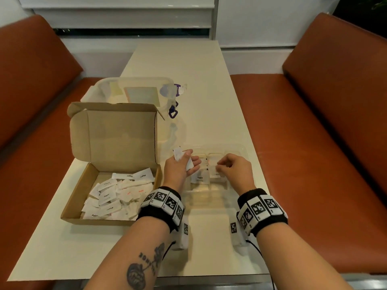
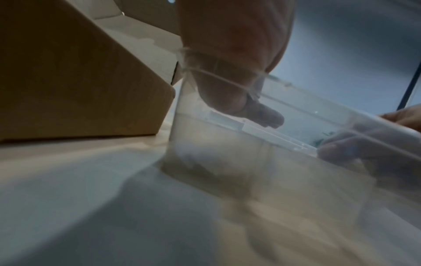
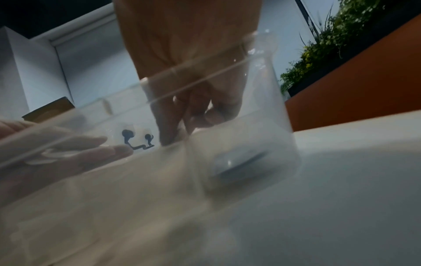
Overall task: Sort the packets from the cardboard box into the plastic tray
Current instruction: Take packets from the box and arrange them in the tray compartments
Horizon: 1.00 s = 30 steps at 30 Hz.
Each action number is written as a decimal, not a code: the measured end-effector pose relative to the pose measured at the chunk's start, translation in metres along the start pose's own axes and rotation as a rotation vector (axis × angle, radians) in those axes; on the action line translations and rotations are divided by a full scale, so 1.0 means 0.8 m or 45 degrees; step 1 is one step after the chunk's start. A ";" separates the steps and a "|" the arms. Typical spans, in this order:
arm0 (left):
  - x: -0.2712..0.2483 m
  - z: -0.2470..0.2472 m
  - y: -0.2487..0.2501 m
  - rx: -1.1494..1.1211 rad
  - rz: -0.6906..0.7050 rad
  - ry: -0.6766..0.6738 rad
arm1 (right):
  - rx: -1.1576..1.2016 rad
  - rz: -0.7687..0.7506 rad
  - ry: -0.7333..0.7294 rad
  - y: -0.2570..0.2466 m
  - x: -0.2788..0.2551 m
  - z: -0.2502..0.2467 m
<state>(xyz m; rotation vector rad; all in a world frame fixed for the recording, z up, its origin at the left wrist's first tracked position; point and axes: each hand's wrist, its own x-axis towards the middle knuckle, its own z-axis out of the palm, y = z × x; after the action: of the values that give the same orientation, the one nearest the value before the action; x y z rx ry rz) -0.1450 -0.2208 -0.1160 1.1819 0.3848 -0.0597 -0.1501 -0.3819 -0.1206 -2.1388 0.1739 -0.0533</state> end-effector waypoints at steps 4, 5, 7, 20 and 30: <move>0.000 0.000 -0.001 0.002 -0.009 -0.017 | -0.277 -0.022 -0.136 -0.002 0.002 -0.005; 0.001 -0.001 0.000 -0.002 -0.012 -0.023 | -0.361 -0.041 -0.168 -0.002 0.002 -0.004; 0.002 -0.002 -0.001 -0.007 -0.022 -0.034 | -0.482 -0.077 -0.207 -0.004 0.002 -0.002; 0.004 -0.006 -0.005 0.007 -0.022 -0.073 | -0.776 -0.278 -0.286 -0.010 0.004 -0.006; 0.003 -0.007 -0.006 -0.017 -0.039 -0.115 | -0.904 -0.151 -0.249 -0.015 0.004 0.007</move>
<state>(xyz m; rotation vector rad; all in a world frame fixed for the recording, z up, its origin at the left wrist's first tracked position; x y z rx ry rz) -0.1451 -0.2173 -0.1230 1.1556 0.3233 -0.1369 -0.1448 -0.3712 -0.1136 -2.8416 -0.0652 0.1741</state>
